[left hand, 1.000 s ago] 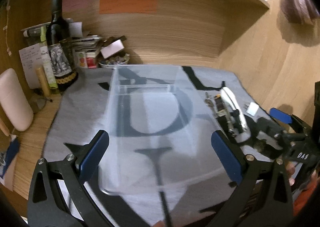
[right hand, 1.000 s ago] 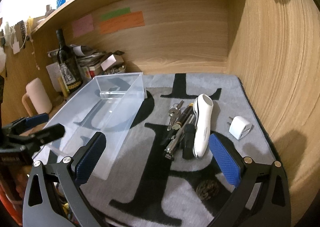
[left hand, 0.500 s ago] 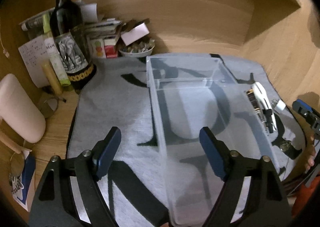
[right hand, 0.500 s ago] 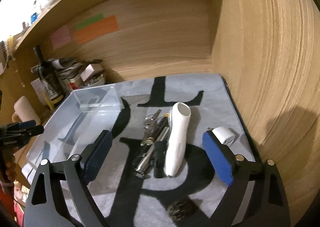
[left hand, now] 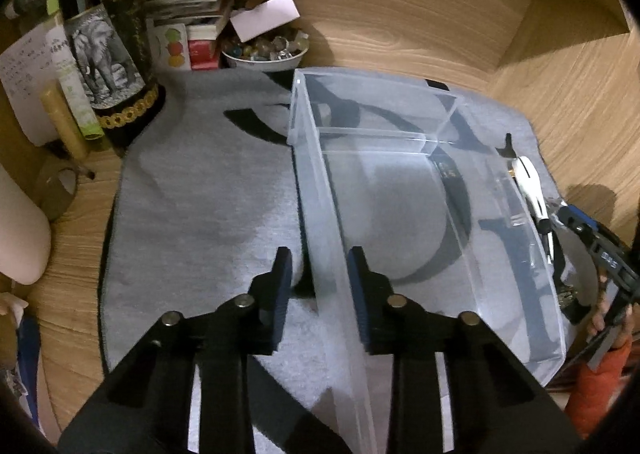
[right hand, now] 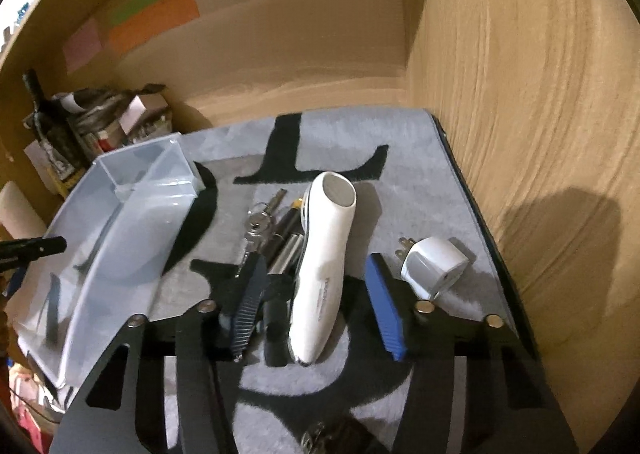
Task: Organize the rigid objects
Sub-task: 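Grasp the white handheld device with the right gripper while left gripper clamps the box rim, then carry the white device into the clear box and open the right gripper, then move the right gripper to the white plug adapter and grasp it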
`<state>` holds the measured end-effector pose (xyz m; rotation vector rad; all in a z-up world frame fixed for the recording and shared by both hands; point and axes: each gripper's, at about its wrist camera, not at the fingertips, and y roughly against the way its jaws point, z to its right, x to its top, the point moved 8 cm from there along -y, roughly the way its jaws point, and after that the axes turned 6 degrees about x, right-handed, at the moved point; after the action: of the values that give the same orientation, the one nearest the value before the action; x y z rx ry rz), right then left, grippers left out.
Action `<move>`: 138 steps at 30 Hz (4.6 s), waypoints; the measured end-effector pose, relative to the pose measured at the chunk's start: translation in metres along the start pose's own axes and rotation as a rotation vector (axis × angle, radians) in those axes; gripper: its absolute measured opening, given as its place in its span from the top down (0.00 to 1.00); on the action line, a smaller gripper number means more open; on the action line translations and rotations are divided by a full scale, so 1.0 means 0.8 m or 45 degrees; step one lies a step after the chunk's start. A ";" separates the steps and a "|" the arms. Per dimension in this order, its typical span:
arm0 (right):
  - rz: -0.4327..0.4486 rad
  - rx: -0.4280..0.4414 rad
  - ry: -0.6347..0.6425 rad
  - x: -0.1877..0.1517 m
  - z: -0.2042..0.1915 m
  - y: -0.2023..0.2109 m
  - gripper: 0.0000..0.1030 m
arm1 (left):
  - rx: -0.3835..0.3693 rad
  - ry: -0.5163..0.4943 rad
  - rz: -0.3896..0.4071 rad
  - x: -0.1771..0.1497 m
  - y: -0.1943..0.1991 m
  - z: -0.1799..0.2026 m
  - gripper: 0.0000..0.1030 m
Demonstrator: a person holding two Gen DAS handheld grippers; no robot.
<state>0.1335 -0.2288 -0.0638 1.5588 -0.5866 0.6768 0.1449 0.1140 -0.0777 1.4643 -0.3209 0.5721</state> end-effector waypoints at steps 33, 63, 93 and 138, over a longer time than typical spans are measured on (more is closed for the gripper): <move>-0.132 0.031 0.009 0.012 0.003 -0.053 0.72 | 0.024 -0.040 0.031 0.003 0.001 0.013 0.89; 0.141 0.339 0.295 0.058 -0.196 0.032 0.72 | 0.053 -0.059 0.071 0.001 0.003 0.013 0.90; -0.319 0.216 0.630 0.022 -0.278 -0.100 0.72 | 0.044 -0.073 0.100 -0.002 0.004 0.015 0.90; 0.103 -0.080 0.123 0.059 -0.008 0.025 0.27 | 0.073 -0.030 0.041 0.002 -0.011 0.010 0.90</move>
<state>0.1514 -0.2231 -0.0155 1.4421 -0.5950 0.7834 0.1525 0.1061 -0.0833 1.5243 -0.3490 0.5944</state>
